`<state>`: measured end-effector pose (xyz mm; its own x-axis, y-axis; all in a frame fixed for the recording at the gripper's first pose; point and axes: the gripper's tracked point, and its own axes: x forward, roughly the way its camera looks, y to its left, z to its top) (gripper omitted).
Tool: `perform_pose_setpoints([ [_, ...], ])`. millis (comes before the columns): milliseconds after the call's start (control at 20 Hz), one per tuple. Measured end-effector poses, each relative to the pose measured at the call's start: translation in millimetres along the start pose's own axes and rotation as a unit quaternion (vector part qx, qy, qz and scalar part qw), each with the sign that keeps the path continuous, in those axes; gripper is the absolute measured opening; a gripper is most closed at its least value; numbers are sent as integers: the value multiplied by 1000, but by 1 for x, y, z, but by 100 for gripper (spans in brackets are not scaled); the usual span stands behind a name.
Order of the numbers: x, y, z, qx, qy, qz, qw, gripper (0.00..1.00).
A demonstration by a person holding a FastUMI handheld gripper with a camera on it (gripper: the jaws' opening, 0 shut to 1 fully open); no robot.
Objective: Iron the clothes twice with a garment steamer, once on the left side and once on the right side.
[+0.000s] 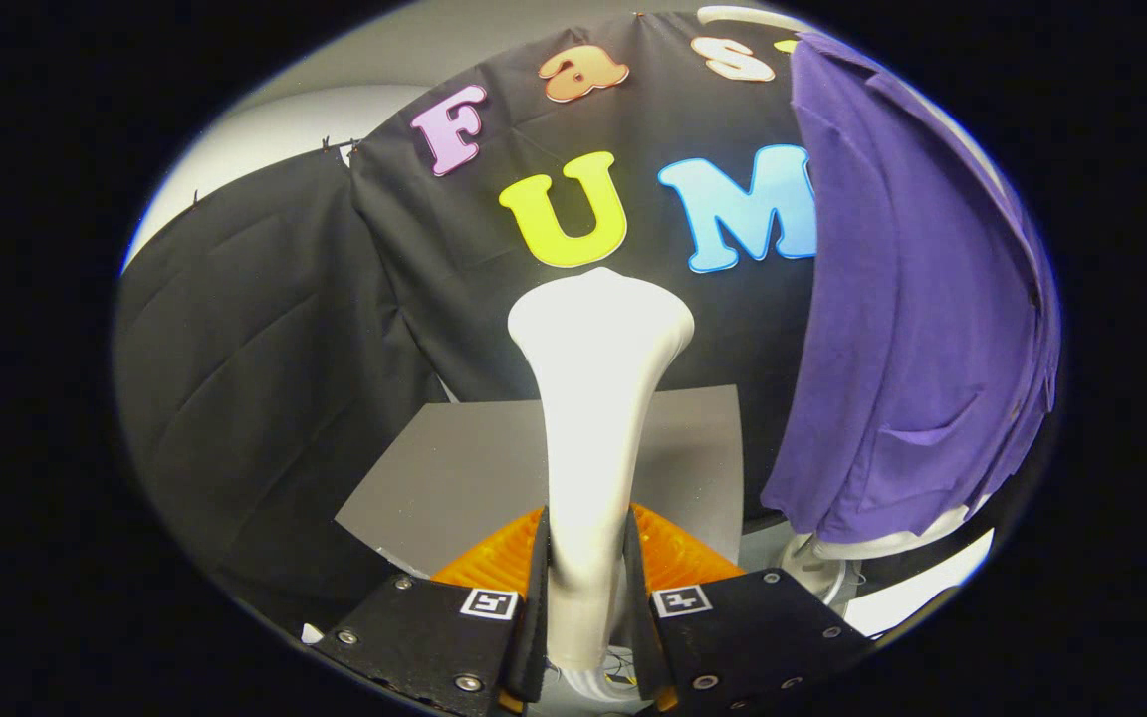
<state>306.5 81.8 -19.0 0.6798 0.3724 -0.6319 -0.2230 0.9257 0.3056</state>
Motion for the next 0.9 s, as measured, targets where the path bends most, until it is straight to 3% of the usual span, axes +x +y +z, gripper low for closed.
perform_pose_setpoints([
  [150,-45,-6,-12,8,-46,-8,999,35],
  [500,-119,-26,-72,11,-73,-30,997,35],
  [900,-156,-52,-132,33,-63,-56,996,35],
])
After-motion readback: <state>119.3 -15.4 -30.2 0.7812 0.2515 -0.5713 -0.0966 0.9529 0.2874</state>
